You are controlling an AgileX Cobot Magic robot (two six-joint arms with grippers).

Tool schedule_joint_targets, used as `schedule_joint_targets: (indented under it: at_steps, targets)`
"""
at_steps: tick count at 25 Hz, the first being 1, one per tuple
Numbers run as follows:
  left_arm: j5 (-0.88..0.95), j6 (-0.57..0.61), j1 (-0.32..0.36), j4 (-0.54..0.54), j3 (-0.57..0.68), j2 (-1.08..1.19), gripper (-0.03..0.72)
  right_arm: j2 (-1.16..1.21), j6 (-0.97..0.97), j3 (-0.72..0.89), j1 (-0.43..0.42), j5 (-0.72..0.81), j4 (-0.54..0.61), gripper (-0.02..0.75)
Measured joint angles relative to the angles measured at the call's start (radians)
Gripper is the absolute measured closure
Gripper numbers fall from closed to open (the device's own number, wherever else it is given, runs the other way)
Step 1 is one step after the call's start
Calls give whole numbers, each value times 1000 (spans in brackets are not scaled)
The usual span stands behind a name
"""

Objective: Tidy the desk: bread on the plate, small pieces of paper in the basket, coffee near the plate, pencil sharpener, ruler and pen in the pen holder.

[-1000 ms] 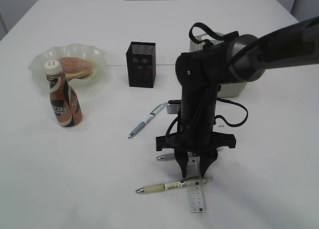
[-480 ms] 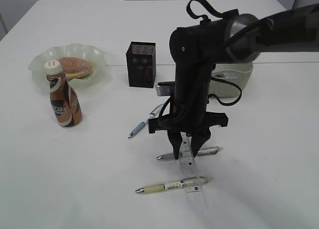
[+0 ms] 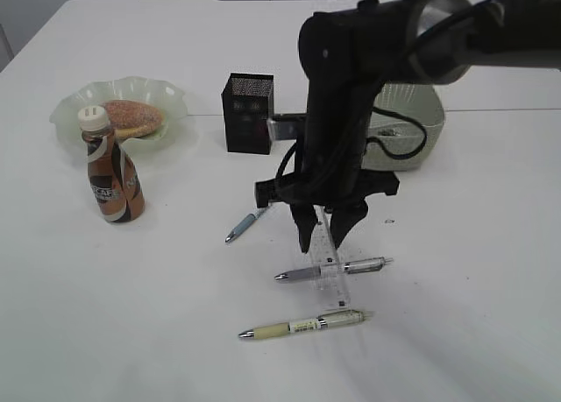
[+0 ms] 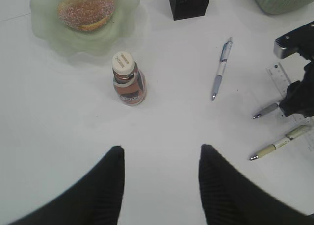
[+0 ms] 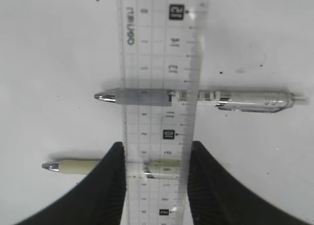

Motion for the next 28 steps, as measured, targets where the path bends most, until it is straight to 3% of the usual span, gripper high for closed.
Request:
schedule_joint_targets:
  at_steps: [9,17,22,28]
  targets:
    - [0,0,0,0,0,8,328,-168,-53,0,0,9,-102,463]
    - [0,0,0,-10,0,30,328,-238,-123,0,0,-17,-109,463]
    - [0,0,0,-10,0,38,328,-249,-156,37,4,-102,-113,463]
    - [0,0,0,-12,0,43,331,-308,-166,231,8,-289,-126,463]
